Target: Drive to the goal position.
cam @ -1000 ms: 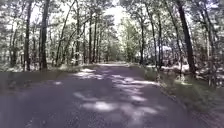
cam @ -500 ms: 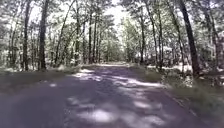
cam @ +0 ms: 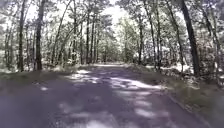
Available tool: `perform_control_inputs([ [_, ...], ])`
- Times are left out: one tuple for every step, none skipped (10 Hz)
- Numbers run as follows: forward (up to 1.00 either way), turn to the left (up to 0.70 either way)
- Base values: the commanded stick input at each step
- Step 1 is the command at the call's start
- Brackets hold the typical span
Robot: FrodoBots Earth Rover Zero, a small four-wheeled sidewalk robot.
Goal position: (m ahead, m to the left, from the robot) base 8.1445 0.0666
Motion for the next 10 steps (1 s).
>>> perform_control_inputs([
  [0.45,0.0],
  [0.45,0.0],
  [0.45,0.0],
  [0.45,0.0],
  [0.45,0.0],
  [0.45,0.0],
  [0.45,0.0],
  [0.45,0.0],
  [0.45,0.0],
  [0.45,0.0],
])
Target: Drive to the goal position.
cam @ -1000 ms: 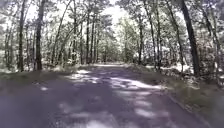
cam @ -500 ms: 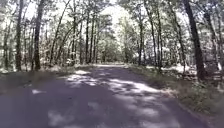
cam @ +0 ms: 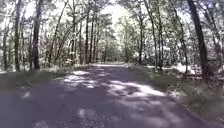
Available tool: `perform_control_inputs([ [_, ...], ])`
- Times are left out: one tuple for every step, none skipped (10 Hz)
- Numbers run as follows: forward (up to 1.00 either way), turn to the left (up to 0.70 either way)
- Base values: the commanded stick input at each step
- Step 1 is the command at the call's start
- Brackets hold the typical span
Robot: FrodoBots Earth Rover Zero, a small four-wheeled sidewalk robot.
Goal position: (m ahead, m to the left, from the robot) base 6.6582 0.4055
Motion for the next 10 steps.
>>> perform_control_inputs([
  [0.45,0.0],
  [0.45,0.0],
  [0.45,0.0],
  [0.45,0.0],
  [0.45,0.0],
  [0.45,0.0],
  [0.45,0.0],
  [0.45,0.0],
  [0.45,0.0],
  [0.45,0.0],
])
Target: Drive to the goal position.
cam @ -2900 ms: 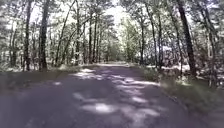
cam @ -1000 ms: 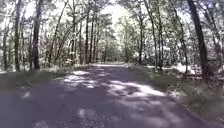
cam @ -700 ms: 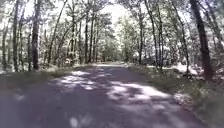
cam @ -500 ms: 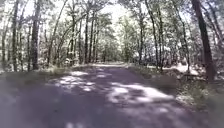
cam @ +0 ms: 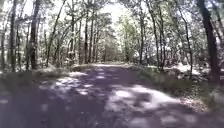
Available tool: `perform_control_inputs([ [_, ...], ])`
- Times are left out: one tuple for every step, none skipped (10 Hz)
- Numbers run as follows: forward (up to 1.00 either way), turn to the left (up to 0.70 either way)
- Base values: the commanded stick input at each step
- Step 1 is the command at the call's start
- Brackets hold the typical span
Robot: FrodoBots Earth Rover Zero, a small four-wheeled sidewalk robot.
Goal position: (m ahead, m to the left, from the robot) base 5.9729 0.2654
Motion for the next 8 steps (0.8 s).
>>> perform_control_inputs([
  [0.45,0.0],
  [0.45,0.0],
  [0.45,0.0],
  [0.45,0.0],
  [0.45,0.0],
  [0.45,0.0],
  [0.45,0.0],
  [0.45,0.0],
])
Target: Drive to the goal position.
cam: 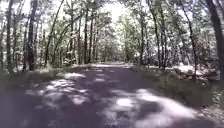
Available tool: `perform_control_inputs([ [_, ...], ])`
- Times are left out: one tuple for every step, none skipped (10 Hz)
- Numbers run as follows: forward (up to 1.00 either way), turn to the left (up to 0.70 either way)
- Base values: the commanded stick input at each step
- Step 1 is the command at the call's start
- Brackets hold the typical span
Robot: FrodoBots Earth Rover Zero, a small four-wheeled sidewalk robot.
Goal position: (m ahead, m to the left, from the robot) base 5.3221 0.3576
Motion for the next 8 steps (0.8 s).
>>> perform_control_inputs([
  [0.45,0.0],
  [0.45,0.0],
  [0.45,0.0],
  [0.45,0.0],
  [0.45,0.0],
  [0.45,0.0],
  [0.45,0.0],
  [0.45,0.0],
])
